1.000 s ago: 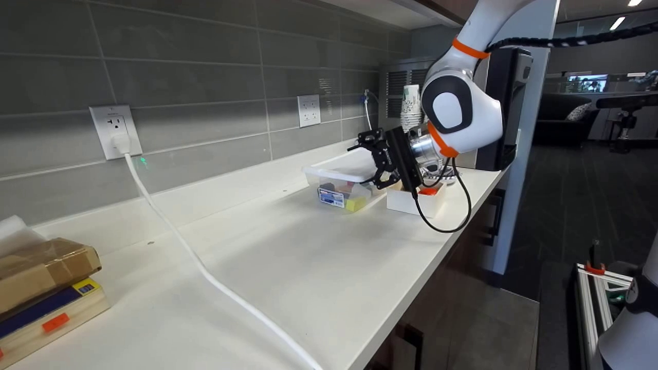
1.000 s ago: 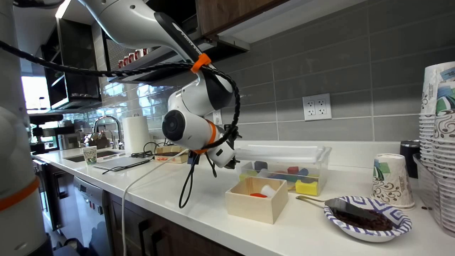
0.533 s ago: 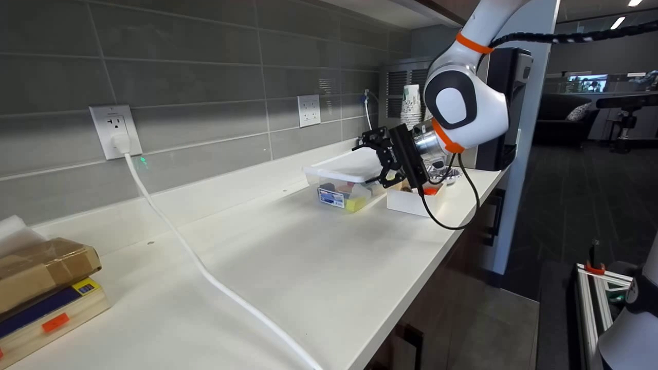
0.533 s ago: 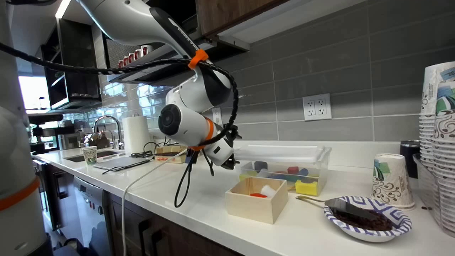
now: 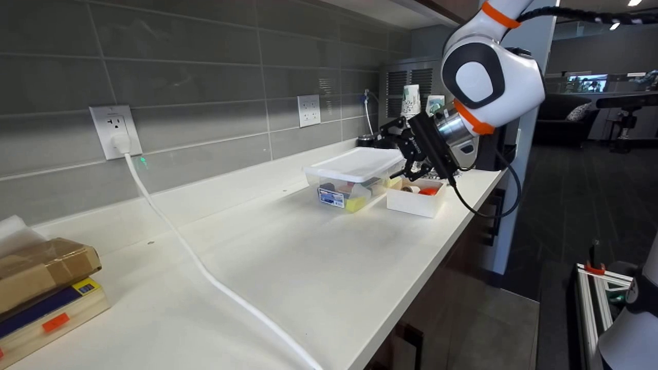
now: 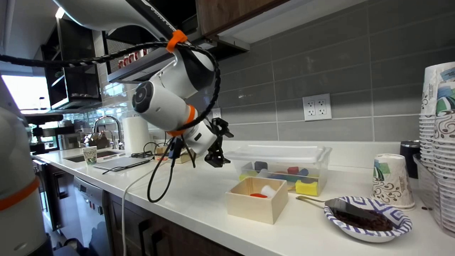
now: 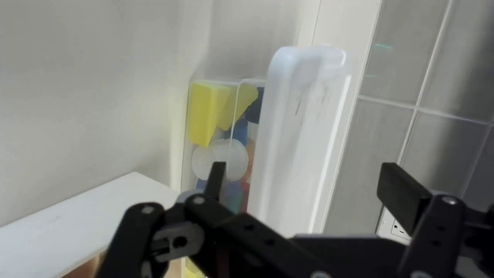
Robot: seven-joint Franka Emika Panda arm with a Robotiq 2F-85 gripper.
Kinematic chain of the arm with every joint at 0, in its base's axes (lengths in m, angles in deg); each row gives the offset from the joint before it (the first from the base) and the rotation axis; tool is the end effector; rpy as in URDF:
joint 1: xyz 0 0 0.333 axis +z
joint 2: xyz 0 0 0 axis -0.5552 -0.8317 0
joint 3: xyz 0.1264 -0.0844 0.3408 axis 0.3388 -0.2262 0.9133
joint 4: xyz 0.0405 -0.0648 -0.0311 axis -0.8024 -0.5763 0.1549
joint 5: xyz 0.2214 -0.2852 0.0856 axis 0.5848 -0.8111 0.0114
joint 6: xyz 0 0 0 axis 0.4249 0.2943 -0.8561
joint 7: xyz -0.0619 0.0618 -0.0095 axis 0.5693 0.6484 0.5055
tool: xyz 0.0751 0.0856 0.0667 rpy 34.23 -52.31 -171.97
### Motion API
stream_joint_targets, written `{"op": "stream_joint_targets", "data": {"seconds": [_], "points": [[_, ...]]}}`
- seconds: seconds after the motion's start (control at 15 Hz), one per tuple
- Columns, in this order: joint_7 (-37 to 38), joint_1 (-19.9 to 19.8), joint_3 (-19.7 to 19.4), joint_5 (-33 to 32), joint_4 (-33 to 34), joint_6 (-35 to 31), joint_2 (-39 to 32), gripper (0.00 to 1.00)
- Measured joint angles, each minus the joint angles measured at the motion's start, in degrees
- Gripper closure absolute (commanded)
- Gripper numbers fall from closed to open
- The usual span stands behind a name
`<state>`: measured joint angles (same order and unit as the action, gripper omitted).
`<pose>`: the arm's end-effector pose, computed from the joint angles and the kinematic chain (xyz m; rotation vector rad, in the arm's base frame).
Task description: Place the white lid on the tote
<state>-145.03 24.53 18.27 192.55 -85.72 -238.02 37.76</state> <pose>0.3581 -0.1057 0.3613 -1.7427 1.4567 -0.9583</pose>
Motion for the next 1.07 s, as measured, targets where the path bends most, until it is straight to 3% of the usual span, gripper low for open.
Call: {"op": "stream_joint_targets", "data": {"seconds": [1.07], "points": [[-0.34,0.03,0.04,-0.32,-0.34,-22.35,18.3,0.0]]}}
